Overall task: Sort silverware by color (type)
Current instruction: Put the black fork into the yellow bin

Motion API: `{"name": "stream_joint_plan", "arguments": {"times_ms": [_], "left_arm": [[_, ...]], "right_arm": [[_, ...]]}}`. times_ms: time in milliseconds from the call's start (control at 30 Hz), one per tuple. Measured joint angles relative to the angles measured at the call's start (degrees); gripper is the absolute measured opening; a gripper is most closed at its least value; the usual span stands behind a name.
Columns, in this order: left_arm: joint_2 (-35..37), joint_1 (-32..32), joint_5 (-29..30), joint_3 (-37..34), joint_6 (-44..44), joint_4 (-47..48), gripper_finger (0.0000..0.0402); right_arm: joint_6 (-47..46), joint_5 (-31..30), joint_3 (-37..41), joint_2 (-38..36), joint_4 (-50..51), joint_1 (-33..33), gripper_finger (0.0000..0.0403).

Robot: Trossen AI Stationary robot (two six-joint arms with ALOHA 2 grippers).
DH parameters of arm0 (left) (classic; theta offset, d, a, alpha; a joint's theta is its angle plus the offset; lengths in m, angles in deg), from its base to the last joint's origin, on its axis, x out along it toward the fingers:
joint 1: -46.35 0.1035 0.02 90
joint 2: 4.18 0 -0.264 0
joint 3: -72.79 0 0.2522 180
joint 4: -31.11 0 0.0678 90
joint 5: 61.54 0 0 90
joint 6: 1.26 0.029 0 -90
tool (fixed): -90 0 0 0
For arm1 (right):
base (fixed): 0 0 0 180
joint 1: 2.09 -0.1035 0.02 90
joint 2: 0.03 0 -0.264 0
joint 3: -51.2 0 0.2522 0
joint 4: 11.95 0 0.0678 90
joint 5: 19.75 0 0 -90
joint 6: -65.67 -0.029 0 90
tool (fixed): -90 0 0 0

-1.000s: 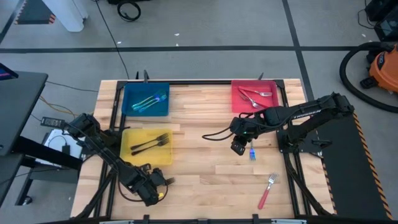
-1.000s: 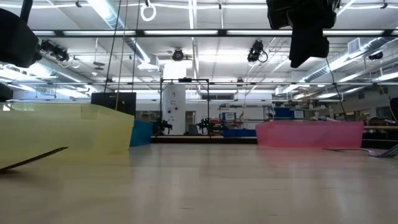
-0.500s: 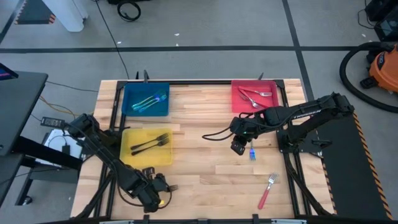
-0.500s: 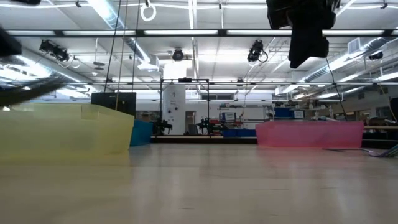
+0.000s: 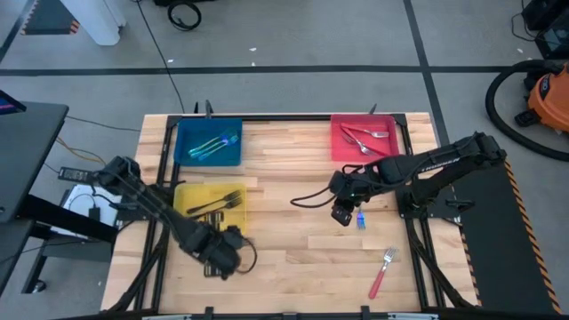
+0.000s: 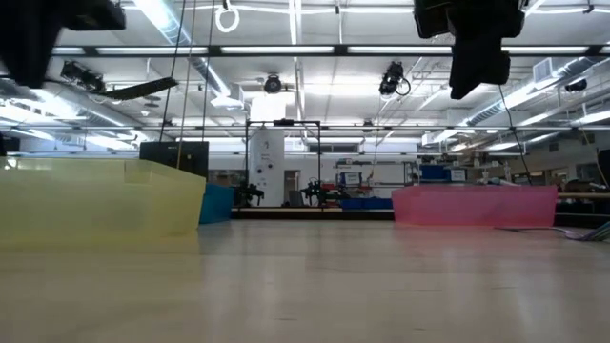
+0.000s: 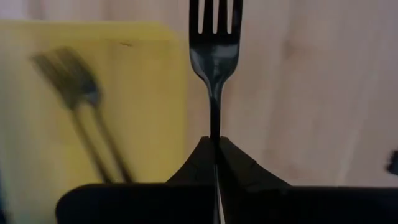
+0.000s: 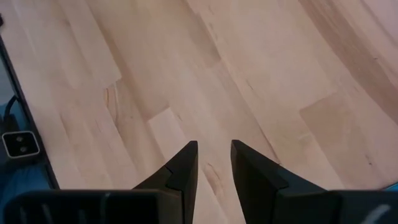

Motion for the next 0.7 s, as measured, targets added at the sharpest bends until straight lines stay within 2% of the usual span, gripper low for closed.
{"name": "stream_joint_plan", "arguments": {"times_ms": [100,267,400,500,700], "left_arm": [[2.45,3.20,2.21,-0.31,2.69,2.41,0.0005],[8.70,8.52,2.58,-3.98,5.32,3.19,0.0006],[14.38,12.14,2.55,-11.01,4.19,2.03,0.0006],[18.08,14.43,1.96,-17.12,4.27,-2.33,0.0006],[22.28,18.45,0.49,-25.76,5.40,-5.65,0.0006]], "right_arm": [[0.00,-0.17,0.00,0.00,-0.12,-0.89,0.0104],[0.07,-0.19,0.02,0.00,-0.20,-1.97,0.0104],[0.17,-0.20,0.00,0.00,-0.20,-2.39,0.0104],[0.20,-0.20,0.01,0.00,-0.20,-2.40,0.0104],[-0.23,-0.19,0.00,0.00,-0.17,-2.40,0.0104]]}}
